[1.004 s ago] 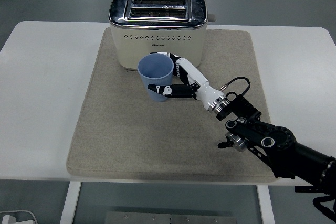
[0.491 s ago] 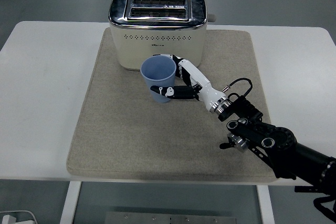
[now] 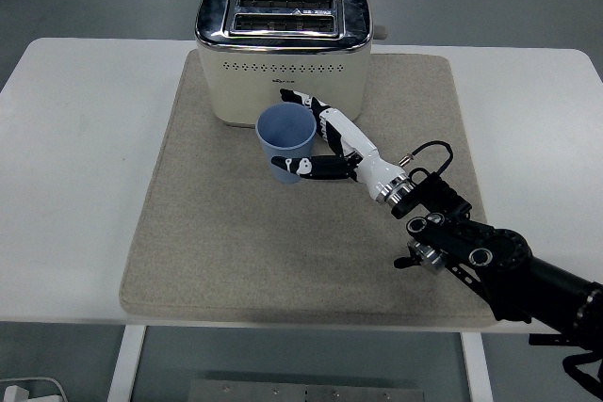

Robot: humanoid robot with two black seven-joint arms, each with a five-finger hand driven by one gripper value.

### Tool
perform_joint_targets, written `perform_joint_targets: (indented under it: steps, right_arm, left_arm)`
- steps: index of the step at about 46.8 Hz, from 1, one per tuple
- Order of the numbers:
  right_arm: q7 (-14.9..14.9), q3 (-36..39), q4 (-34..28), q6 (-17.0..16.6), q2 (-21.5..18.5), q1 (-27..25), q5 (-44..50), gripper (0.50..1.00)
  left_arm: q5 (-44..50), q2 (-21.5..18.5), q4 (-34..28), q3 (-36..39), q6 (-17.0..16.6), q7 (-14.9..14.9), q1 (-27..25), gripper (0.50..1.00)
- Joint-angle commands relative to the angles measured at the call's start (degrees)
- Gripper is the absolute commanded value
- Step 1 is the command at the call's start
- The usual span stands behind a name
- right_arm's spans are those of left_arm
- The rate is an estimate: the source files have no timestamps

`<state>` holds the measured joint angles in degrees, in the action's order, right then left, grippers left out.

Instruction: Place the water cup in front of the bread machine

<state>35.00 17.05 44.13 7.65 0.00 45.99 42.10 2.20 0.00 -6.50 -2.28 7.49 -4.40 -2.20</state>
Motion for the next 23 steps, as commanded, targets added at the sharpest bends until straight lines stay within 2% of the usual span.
perform_joint_targets:
  steps: [1, 23]
  right_arm:
    - [0.0, 0.0, -0.01, 0.0, 0.0, 0.07, 0.0, 0.936]
    - [0.0, 0.0, 0.52, -0.44, 0.0, 0.68, -0.35, 0.936]
  left_arm:
    - [0.0, 0.0, 0.0, 0.0, -0.02, 0.01, 0.0, 1.0]
    - [0.0, 0.0, 0.0, 0.0, 0.07, -0.08, 0.0, 1.0]
